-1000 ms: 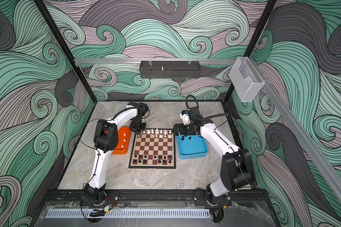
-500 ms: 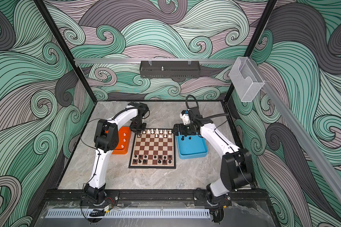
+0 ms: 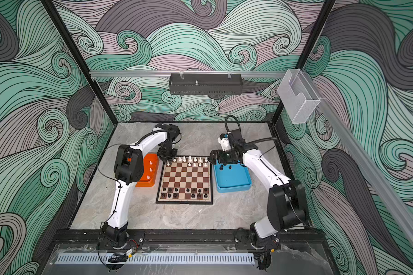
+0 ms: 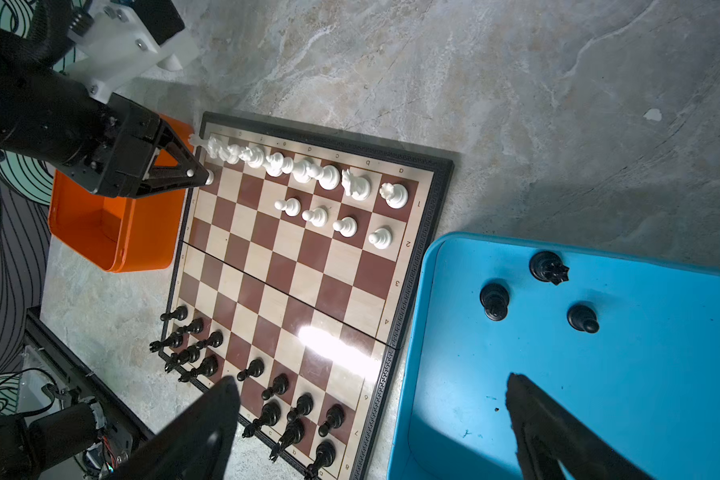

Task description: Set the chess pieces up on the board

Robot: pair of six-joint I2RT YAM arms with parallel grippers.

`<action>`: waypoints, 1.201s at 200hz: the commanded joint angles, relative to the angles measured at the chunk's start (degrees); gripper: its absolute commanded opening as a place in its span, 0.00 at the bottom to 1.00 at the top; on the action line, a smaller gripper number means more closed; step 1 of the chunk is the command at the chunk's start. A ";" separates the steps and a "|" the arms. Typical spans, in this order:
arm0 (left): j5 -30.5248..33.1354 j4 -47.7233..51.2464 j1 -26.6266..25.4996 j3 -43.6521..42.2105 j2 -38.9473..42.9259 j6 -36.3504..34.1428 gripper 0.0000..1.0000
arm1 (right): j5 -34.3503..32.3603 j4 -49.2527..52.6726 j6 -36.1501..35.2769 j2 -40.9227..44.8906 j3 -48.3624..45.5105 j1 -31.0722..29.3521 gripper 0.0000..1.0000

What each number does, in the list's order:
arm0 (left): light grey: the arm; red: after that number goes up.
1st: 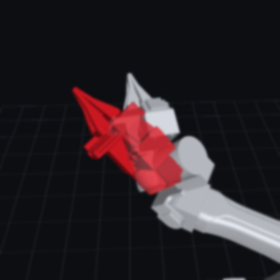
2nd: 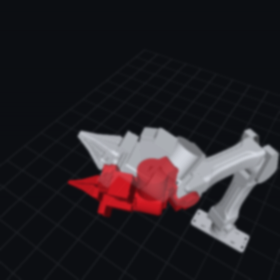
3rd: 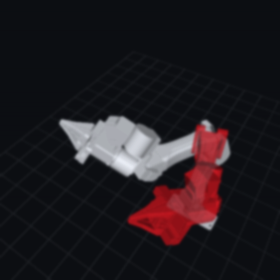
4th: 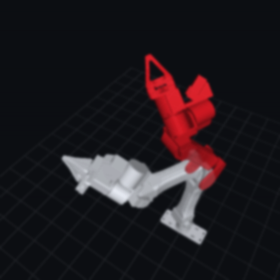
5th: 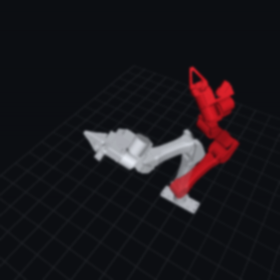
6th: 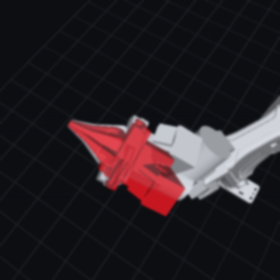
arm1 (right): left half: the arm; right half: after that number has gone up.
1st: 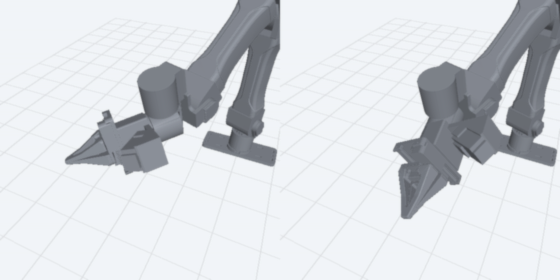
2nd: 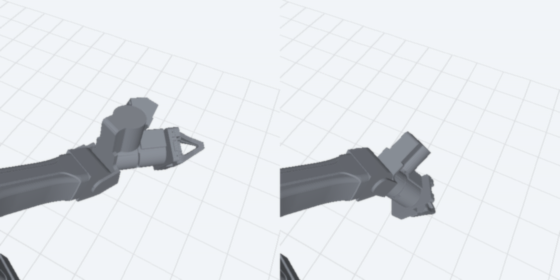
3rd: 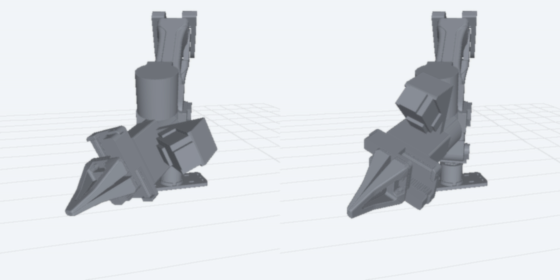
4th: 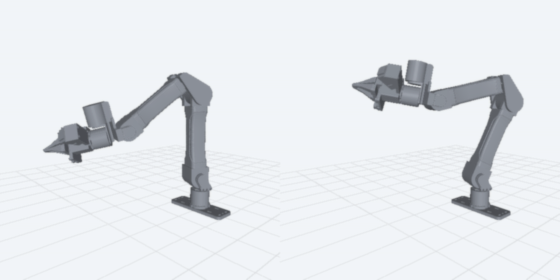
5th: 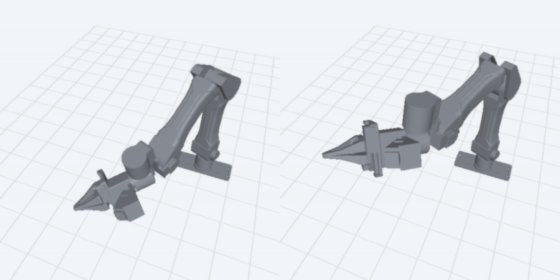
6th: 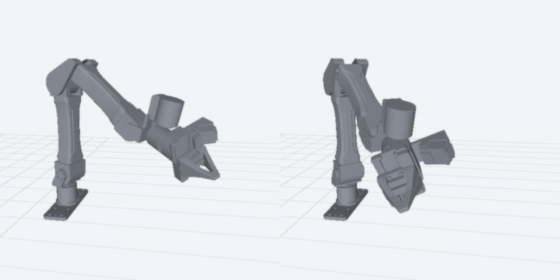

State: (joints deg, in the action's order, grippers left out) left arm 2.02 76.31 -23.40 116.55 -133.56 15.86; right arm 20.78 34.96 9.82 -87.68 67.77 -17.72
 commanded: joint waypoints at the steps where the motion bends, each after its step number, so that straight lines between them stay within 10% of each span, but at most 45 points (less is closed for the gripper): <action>1: 0.53 0.77 -0.07 2.44 -0.04 0.06 0.29 | -0.41 0.81 -0.40 -0.27 0.00 0.31 1.00; 128: 0.30 1.93 -0.12 -0.32 9.23 1.01 0.37 | -1.51 2.50 -0.33 -0.42 1.74 0.32 1.00; 240: -2.01 1.41 7.56 -9.07 24.52 4.30 0.82 | -11.45 11.74 2.66 -6.04 11.46 2.92 1.00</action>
State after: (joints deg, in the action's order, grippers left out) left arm 1.45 76.66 -19.42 110.67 -112.36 17.63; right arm 12.53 43.51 11.66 -91.29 76.95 -15.51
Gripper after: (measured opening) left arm 0.798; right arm 0.996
